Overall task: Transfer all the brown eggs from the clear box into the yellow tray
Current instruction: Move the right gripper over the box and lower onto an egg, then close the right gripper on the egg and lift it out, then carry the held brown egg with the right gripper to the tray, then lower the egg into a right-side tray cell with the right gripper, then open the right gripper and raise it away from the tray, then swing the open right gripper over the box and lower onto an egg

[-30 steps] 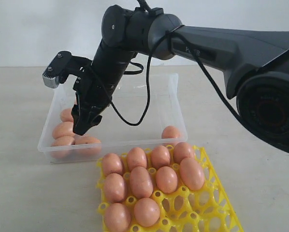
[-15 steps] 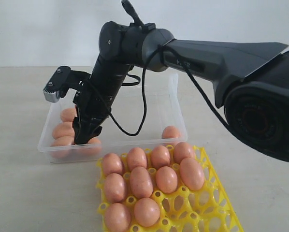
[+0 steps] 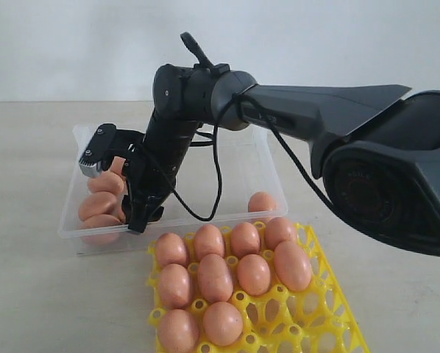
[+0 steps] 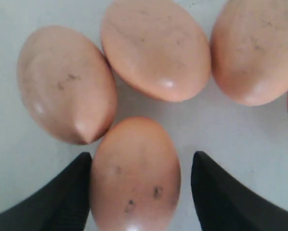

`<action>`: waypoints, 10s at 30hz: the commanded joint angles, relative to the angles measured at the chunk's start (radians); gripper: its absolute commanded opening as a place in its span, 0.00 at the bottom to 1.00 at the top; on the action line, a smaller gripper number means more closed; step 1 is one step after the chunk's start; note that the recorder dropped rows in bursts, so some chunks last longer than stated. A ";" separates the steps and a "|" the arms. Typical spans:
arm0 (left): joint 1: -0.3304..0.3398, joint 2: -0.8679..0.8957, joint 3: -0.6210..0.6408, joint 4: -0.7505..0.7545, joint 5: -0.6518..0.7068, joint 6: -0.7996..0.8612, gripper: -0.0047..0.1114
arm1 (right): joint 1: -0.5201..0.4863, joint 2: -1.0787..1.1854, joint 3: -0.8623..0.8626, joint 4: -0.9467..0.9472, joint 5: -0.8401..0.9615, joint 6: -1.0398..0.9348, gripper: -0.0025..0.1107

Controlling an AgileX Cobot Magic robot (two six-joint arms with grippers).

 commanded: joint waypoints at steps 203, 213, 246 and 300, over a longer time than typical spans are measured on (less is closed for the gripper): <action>-0.002 0.004 0.004 0.004 -0.007 0.004 0.08 | -0.280 -0.854 1.801 -1.337 -1.874 1.587 0.49; -0.002 0.004 0.004 0.004 -0.007 0.004 0.08 | -0.280 -0.854 1.801 -1.242 -2.175 1.587 0.48; -0.002 0.004 0.004 0.004 -0.007 0.004 0.08 | 0.208 -0.858 0.950 -1.221 -0.803 1.800 0.02; -0.002 0.004 0.004 0.004 -0.007 0.004 0.08 | 0.149 -0.191 0.099 -0.290 -0.296 0.316 0.38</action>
